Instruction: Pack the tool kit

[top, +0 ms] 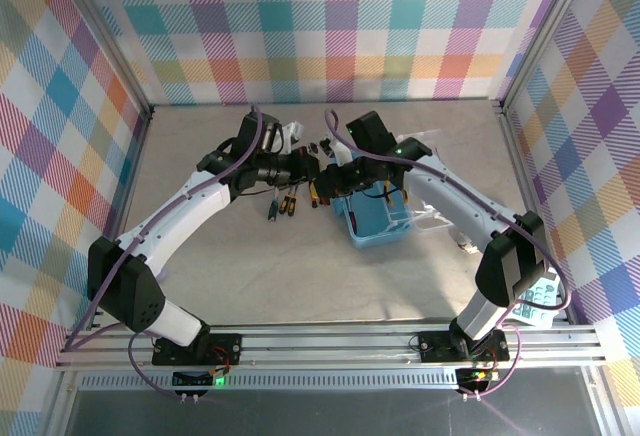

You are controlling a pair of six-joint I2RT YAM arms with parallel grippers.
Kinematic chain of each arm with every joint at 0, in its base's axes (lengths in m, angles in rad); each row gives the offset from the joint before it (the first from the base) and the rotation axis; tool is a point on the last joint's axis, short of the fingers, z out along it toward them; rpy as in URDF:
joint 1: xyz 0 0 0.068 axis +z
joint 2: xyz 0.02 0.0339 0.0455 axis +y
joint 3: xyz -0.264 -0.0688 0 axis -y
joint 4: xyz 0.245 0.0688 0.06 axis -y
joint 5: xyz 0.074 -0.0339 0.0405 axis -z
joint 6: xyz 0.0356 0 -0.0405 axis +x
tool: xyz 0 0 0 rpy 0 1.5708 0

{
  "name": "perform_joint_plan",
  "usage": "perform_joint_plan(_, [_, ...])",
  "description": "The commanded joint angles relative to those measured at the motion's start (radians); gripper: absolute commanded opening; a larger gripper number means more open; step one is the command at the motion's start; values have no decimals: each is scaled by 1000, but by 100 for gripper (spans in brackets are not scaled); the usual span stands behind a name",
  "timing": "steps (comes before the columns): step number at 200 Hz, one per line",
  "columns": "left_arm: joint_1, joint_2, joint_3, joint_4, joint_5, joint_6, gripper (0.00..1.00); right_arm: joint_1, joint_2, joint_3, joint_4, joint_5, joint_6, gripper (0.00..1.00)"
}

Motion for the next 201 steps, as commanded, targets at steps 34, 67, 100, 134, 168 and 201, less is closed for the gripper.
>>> perform_joint_plan(34, [59, -20, 60, -183, -159, 118, 100, -45, -59, -13, -107, 169, -71, 0])
perform_joint_plan(67, [162, 1, 47, -301, -285, 197, 100, -111, -6, -21, -203, 346, -131, 0])
perform_joint_plan(100, [181, 56, 8, -346, -384, 228, 100, -134, 104, 24, -241, 451, -158, 0])
perform_joint_plan(134, [181, 80, -33, -314, -386, 217, 100, -134, 214, 67, -246, 506, -153, 0])
perform_joint_plan(168, [178, 102, -42, -311, -390, 220, 100, -133, 300, 95, -255, 562, -117, 2])
perform_joint_plan(201, [148, 130, -33, -310, -438, 229, 100, -134, 342, 108, -260, 571, -104, 18])
